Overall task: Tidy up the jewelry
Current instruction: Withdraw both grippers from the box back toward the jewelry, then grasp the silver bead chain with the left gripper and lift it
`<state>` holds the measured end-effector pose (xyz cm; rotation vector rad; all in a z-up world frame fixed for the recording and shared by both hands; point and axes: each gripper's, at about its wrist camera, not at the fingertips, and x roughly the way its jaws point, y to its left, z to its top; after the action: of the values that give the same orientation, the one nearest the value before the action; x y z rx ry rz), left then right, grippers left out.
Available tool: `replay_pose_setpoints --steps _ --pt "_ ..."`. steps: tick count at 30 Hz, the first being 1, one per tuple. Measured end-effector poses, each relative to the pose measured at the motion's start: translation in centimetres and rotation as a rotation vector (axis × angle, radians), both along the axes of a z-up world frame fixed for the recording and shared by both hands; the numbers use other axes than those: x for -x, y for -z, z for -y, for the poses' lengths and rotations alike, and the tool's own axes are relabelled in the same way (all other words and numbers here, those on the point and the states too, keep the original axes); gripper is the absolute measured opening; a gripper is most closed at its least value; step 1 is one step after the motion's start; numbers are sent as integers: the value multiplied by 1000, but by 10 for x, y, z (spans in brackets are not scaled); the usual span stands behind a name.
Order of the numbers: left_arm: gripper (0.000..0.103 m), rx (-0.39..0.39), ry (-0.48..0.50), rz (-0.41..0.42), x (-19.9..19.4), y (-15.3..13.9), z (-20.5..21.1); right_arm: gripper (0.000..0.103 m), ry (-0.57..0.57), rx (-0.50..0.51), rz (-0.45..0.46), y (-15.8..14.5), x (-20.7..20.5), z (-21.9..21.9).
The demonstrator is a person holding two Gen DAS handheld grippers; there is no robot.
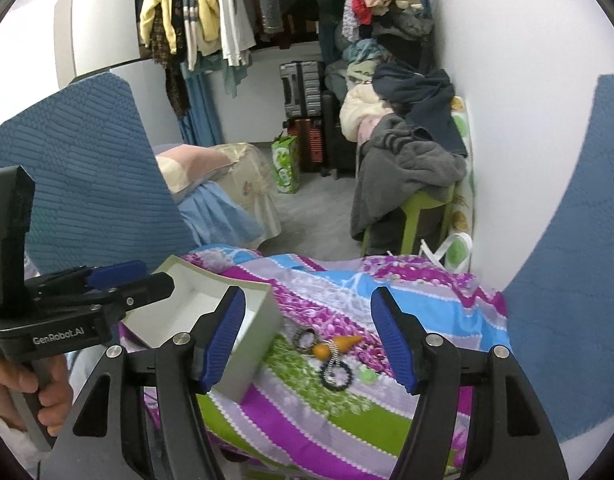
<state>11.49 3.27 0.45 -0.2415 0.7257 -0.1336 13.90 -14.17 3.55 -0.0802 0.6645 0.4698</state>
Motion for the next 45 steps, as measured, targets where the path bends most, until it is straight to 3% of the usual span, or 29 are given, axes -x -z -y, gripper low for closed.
replay_pose_setpoints --steps 12,18,23,32,37,45 --pt "60 53 17 1 7 45 47 64 47 -21 -34 74 6 54" --pt "60 63 42 -63 0 83 71 59 72 -13 -59 121 5 78" --pt "50 87 66 -135 -11 115 87 44 60 -13 -103 156 -5 85" --pt "44 66 48 -217 -50 162 96 40 0 -29 -189 192 -48 82" --pt "33 64 40 -272 -72 192 97 37 -50 -4 -251 215 -73 71" --pt "28 49 -7 -273 -107 211 102 34 -52 -16 -324 235 -86 73"
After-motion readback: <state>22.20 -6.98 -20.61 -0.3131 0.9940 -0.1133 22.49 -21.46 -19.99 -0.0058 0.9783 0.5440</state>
